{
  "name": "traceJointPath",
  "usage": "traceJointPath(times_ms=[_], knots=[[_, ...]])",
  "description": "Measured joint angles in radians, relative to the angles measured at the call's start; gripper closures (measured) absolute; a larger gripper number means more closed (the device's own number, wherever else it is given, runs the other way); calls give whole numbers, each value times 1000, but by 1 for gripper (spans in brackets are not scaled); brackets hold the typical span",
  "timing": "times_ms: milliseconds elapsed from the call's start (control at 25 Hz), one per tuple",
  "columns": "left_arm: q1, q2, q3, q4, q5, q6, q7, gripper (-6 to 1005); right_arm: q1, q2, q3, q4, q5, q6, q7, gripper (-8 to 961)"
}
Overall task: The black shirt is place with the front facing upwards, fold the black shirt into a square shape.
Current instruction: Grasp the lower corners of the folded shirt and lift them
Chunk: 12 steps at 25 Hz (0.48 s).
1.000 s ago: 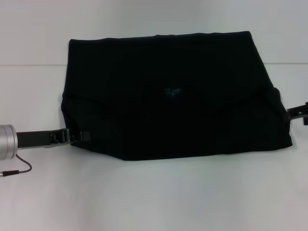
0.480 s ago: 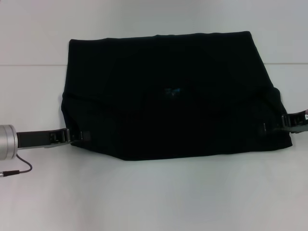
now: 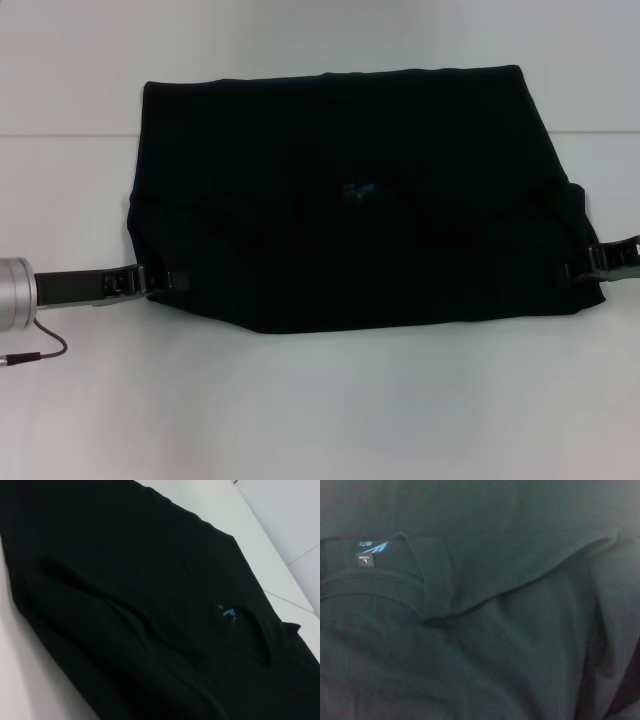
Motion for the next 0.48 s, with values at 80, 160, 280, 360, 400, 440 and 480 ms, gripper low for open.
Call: traceJointPath(times_ms=[80, 160, 280, 360, 400, 440, 480], knots=[[0, 0, 0, 0, 1, 5, -2, 950, -2, -2, 3, -1, 0, -1, 0, 559], [0, 1, 0, 1, 3, 14, -3, 950, -4, -5, 6, -2, 0, -2, 0, 644], [0, 3, 0, 2, 4, 29, -3, 950, -7, -9, 7, -2, 2, -3, 0, 762], [2, 5, 0, 4, 2, 41, -3, 950, -10, -12, 11, -3, 6, -3, 0, 830], [3, 8, 0, 3, 0, 50, -4, 950, -11, -13, 15, -3, 7, -5, -1, 864], [2, 12, 0, 1, 0, 60, -4, 949, -12, -16, 18, -3, 8, -10, -2, 898], [2, 17, 0, -1, 0, 74, -7, 949, -13, -19, 21, -4, 8, -20, -4, 898]])
